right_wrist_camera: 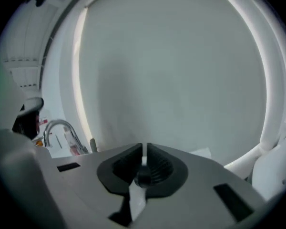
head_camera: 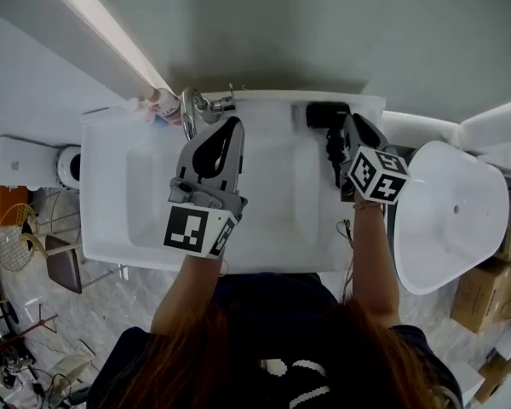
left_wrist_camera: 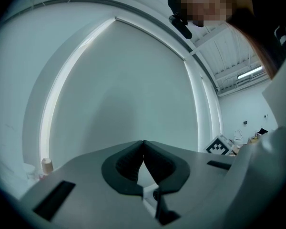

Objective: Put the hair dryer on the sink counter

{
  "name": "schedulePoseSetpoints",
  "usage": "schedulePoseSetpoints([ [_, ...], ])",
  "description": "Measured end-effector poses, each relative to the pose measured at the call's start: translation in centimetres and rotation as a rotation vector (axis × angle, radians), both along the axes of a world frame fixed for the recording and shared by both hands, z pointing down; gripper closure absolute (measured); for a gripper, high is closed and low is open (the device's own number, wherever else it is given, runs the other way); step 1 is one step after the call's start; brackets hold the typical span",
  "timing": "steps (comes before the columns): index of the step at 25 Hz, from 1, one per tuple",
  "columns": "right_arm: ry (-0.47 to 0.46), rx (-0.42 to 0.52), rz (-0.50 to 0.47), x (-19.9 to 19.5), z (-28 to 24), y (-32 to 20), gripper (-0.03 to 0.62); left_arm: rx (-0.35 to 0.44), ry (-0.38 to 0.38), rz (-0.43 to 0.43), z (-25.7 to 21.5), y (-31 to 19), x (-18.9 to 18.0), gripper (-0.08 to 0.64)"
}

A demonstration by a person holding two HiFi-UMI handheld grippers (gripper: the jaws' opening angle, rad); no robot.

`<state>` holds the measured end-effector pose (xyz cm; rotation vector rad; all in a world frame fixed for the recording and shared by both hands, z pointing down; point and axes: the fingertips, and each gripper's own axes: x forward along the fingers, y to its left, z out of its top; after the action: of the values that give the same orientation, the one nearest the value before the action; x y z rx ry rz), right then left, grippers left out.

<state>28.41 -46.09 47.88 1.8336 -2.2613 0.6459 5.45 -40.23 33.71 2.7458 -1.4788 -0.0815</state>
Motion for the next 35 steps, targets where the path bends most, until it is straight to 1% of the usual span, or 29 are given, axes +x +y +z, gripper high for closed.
schedulePoseSetpoints([
  [1, -0.010, 0.062, 0.001, -0.2, -2.6, 0.5, 0.574, 0.007, 0.004, 0.000, -0.5, 0.1, -0.2, 0.541],
  [3, -0.024, 0.161, -0.009, -0.9, -7.3, 1.6, 0.575, 0.024, 0.008, 0.000, -1.5, 0.4, -0.5, 0.541],
  [5, -0.029, 0.250, -0.021, -1.7, -11.7, 2.8, 0.575, 0.048, -0.004, 0.001, -2.6, 0.5, -0.8, 0.541],
  [8, -0.015, 0.383, -0.025, -2.7, -17.2, 5.0, 0.576, 0.086, -0.018, -0.001, -4.3, 0.8, -1.3, 0.541],
  [10, 0.003, 0.444, -0.021, -3.2, -19.7, 6.4, 0.577, 0.110, -0.012, -0.010, -5.5, 1.2, -1.9, 0.541],
  [11, 0.006, 0.460, -0.021, -3.4, -20.5, 7.0, 0.577, 0.120, -0.008, -0.014, -6.0, 1.4, -2.1, 0.541],
  [20, 0.018, 0.503, -0.023, -4.4, -24.1, 10.0, 0.577, 0.160, 0.007, -0.024, -8.7, 3.0, -3.4, 0.541],
  [30, 0.015, 0.512, -0.013, -4.8, -24.9, 10.6, 0.577, 0.173, 0.013, -0.022, -9.3, 3.7, -3.7, 0.541],
  [35, 0.037, 0.507, -0.024, -5.4, -24.9, 10.5, 0.577, 0.172, 0.015, -0.025, -9.2, 3.6, -4.1, 0.541],
])
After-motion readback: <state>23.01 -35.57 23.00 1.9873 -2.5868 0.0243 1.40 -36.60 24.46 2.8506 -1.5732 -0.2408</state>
